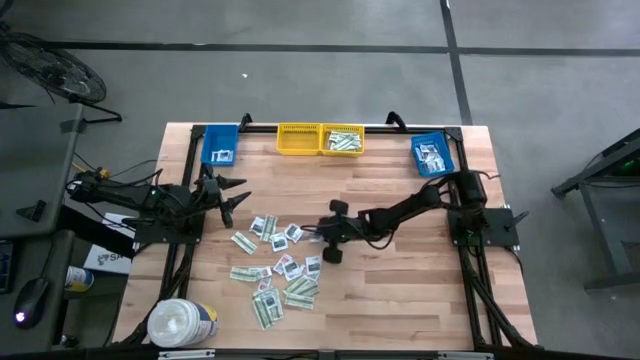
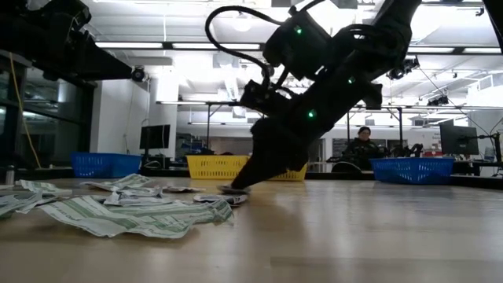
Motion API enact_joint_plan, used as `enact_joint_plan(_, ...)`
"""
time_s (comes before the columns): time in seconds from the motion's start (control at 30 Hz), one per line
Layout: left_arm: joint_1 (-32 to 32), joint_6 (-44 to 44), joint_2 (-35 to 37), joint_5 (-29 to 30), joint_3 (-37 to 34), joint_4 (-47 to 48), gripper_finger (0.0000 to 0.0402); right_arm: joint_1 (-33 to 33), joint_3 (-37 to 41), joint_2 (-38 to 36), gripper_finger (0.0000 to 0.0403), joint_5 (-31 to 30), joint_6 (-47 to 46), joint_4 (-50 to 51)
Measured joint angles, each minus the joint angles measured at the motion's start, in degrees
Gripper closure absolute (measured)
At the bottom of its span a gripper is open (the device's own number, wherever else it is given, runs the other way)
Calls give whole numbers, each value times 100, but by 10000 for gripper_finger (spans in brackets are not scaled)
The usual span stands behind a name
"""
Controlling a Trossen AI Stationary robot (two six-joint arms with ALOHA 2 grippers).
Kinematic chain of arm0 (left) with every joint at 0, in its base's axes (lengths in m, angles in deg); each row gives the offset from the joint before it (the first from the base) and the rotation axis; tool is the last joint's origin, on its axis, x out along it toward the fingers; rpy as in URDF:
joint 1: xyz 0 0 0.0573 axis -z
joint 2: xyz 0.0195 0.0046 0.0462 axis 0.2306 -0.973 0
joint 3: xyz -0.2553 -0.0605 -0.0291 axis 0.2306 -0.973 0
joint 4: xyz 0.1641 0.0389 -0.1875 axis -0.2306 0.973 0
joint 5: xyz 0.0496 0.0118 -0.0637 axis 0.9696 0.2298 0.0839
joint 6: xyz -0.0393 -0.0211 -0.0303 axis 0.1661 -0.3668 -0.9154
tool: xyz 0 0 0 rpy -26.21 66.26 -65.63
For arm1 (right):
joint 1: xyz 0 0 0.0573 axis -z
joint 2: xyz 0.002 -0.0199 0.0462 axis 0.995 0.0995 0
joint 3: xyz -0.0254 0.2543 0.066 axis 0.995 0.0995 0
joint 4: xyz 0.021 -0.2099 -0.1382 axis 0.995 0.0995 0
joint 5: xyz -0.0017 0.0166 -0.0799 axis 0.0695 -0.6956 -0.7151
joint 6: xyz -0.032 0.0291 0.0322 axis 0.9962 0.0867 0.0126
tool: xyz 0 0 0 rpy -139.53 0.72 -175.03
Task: Pick & Place First Aid Supplies
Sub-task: Put the black towelette pack into the right blue bin
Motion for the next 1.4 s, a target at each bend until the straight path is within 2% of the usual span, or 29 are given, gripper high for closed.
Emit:
enact_joint_plan(0.23, 1, 0, 0, 0, 0, -1, 225, 6, 7, -585, 400, -1581, -203, 785)
enact_joint_plan(0.47, 0, 0, 0, 0, 0, -4, 225, 13, -4, -1267, 402, -2578, -830, 2034)
enact_joint_plan(0.57, 0, 0, -2, 0, 0, -4, 225, 81, -4, -1621, 402, -2920, -1405, 2993)
enact_joint_plan(0.77, 0, -1, -2, 0, 0, -42, 225, 602, -9, -2404, 402, -3116, -3174, 5379)
enact_joint_plan(0.97, 0, 0, 0, 0, 0, -42, 225, 1350, -9, -2829, 402, -3157, -4694, 7489)
enact_joint_plan(1.1, 0, 0, 0, -1, 0, -42, 225, 1785, -9, -2856, 402, -3172, -4861, 8124)
enact_joint_plan(1.4, 0, 0, -2, 0, 0, -39, 225, 2928, -9, -2845, 403, -3028, -4858, 8726)
